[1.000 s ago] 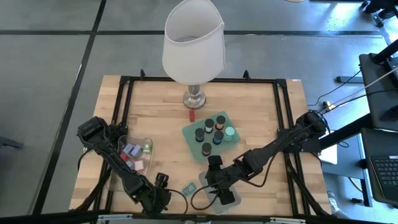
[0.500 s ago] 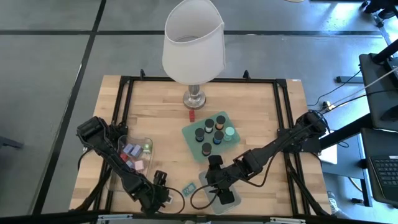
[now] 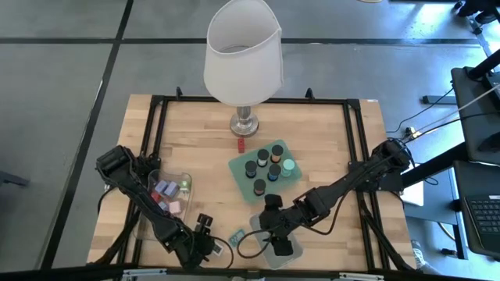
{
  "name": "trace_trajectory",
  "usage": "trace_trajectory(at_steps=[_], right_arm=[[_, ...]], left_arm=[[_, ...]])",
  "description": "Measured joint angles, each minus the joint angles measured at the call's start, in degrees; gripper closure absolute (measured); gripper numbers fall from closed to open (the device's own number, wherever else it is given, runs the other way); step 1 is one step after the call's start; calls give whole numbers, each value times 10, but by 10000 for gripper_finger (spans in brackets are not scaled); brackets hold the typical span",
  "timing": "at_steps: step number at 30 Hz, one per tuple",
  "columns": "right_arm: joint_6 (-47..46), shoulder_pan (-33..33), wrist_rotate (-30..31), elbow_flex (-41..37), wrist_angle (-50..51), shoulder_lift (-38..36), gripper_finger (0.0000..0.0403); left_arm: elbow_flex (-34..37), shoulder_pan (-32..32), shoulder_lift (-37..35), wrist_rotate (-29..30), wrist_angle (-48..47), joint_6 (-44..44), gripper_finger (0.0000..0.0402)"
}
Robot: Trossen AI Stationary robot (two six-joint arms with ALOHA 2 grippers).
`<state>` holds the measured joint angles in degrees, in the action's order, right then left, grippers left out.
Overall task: Pick & Place Office items
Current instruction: Put the white digital timer into the gray bin
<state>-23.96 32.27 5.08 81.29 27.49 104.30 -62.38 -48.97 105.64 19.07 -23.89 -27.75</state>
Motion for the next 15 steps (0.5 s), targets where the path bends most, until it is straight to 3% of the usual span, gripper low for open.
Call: trace_trajectory(at_steps=[6,12,15], right_arm=[[-41,3,2,85,112,-4,112],[-36,22,17,188,219,-4,112],[-21,33,36,234,271,-4,112]], left_arm=[[-27,12,-38,54,-4,37,254],[-59,56,-55,200,25,69,254],[-60,92,-52,207,84,116,254]])
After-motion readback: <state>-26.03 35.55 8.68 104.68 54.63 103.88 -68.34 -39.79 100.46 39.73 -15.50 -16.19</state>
